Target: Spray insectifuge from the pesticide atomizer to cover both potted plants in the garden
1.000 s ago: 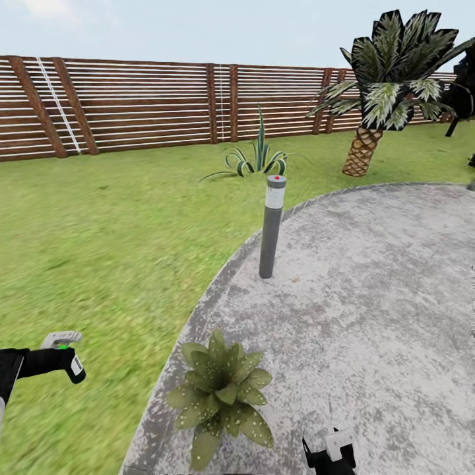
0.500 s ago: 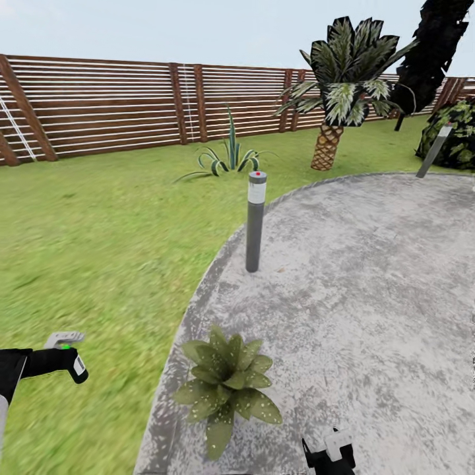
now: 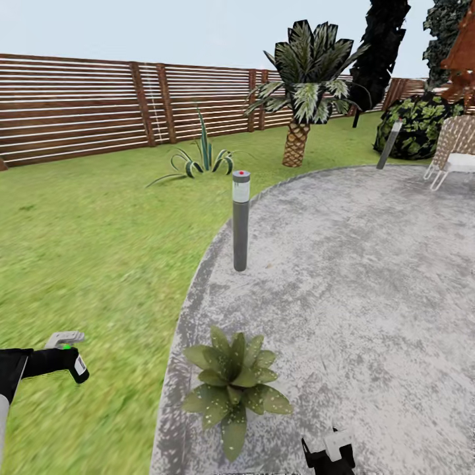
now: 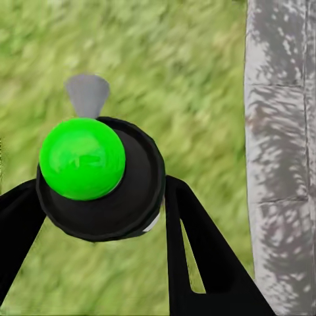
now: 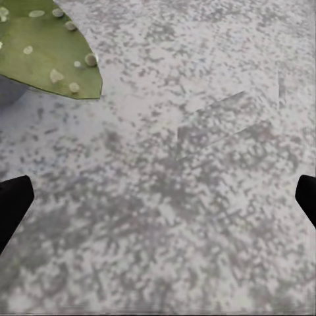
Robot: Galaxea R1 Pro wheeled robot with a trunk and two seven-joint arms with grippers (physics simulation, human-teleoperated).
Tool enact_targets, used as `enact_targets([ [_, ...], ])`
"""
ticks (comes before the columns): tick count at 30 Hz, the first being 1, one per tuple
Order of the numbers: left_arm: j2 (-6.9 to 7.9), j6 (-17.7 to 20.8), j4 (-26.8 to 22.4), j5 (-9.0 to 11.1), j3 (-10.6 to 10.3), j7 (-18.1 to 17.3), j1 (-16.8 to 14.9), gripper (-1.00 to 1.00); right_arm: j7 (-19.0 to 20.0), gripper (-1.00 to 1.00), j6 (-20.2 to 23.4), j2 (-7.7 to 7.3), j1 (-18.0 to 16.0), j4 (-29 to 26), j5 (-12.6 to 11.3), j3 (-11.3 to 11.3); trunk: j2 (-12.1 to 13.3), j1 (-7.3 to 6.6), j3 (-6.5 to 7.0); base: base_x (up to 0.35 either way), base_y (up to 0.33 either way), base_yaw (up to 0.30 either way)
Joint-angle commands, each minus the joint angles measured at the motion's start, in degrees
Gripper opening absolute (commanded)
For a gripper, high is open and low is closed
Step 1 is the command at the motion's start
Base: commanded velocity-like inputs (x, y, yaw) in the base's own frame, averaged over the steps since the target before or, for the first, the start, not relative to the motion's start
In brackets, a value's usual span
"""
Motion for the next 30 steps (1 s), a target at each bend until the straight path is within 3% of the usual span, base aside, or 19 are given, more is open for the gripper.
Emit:
enact_targets([
  [1, -0.07, 0.26, -0.05, -0.29, 0.35, -0.40, -0.04, -1.00, -0.21, 1.00, -0.20, 0.00, -0.05, 0.08, 0.60, -0.36, -0.02, -0.02, -0.04, -0.106, 0.314, -0.296],
  [13, -0.91, 0.26, -0.05, -0.37, 0.35, -0.40, -0.04, -1.00, -0.21, 1.00, -0.20, 0.00, -0.05, 0.12, 0.60, -0.30, -0.02, -0.02, -0.04, -0.146, 0.294, -0.253],
  [21, -2.30, 0.19, -0.05, -0.60, 0.27, -0.40, -0.04, -1.00, -0.21, 1.00, -0.20, 0.04, -0.05, 0.14, 0.60, -0.32, -0.02, -0.02, -0.13, -0.015, 0.300, -0.139],
  [30, -2.49, 0.17, -0.05, -0.62, 0.26, -0.40, -0.04, -1.00, -0.21, 1.00, -0.20, 0.06, -0.05, 0.17, 0.60, -0.29, -0.02, -0.02, -0.33, 0.000, 0.300, -0.281],
])
